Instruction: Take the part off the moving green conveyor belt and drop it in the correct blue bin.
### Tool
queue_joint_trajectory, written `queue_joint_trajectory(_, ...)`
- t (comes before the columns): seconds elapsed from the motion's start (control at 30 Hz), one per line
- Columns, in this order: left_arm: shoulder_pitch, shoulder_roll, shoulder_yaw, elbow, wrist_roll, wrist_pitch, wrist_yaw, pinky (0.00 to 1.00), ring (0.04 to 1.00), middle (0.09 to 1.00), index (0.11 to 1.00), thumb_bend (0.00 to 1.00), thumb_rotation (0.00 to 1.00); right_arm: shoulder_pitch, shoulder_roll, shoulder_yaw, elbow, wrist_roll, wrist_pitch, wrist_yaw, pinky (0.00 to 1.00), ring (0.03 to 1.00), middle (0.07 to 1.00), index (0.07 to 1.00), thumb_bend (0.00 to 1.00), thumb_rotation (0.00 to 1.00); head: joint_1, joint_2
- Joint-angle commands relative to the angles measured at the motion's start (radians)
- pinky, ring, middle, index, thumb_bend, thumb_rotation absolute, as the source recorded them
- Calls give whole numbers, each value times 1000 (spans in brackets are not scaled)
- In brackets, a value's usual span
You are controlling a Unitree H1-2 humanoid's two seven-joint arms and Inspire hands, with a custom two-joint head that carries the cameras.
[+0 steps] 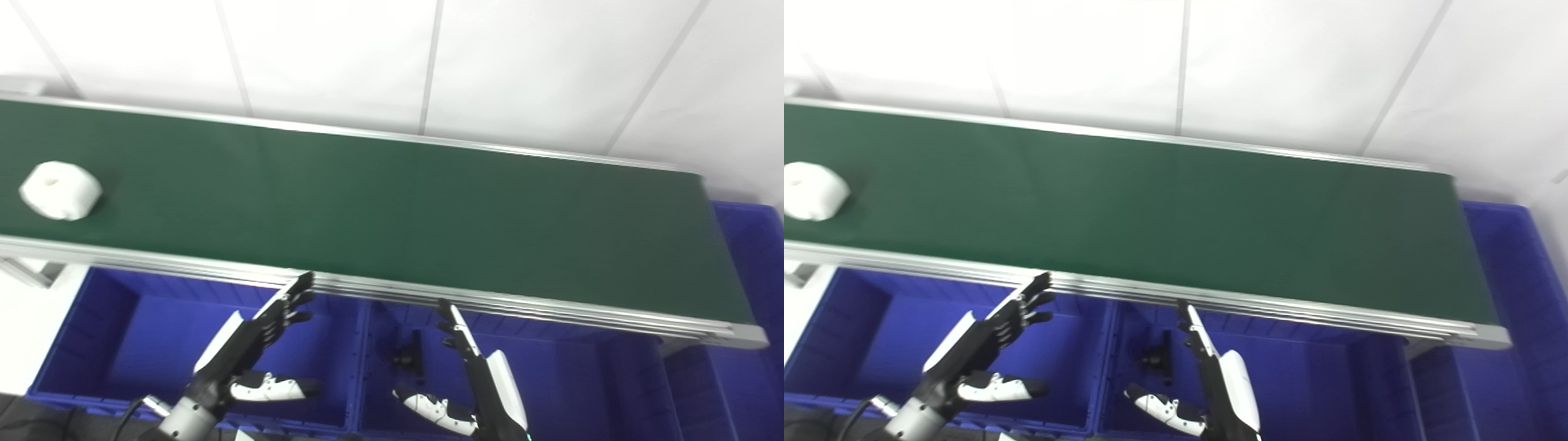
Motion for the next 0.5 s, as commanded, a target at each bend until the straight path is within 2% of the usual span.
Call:
queue_joint_trajectory(0.0,-5,-14,-10,-12,22,-33,20,845,925,968,955,743,352,-9,-15,-11,1,17,-97,-20,843,902,948,992,669,399,54,-22)
queue_joint_trajectory(0.13,-18,-35,-21,18,47,-55,24,834,918,965,934,781,346,-20,-28,-25,32,43,-134,-11,907,939,975,1000,627,420,107,-54)
queue_joint_trajectory(0.23,-27,-42,-24,38,63,-74,27,825,913,957,931,808,335,-27,-30,-31,51,48,-151,-11,925,952,977,1000,598,427,113,-62)
queue_joint_trajectory(0.33,-31,-46,-26,46,70,-81,32,823,914,956,927,813,328,-27,-28,-36,52,42,-139,-8,924,950,976,1000,592,442,113,-75)
queue_joint_trajectory(0.47,-41,-51,-27,66,68,-96,37,814,908,949,918,817,302,-37,-24,-41,71,42,-150,-13,922,942,972,1000,572,423,114,-88)
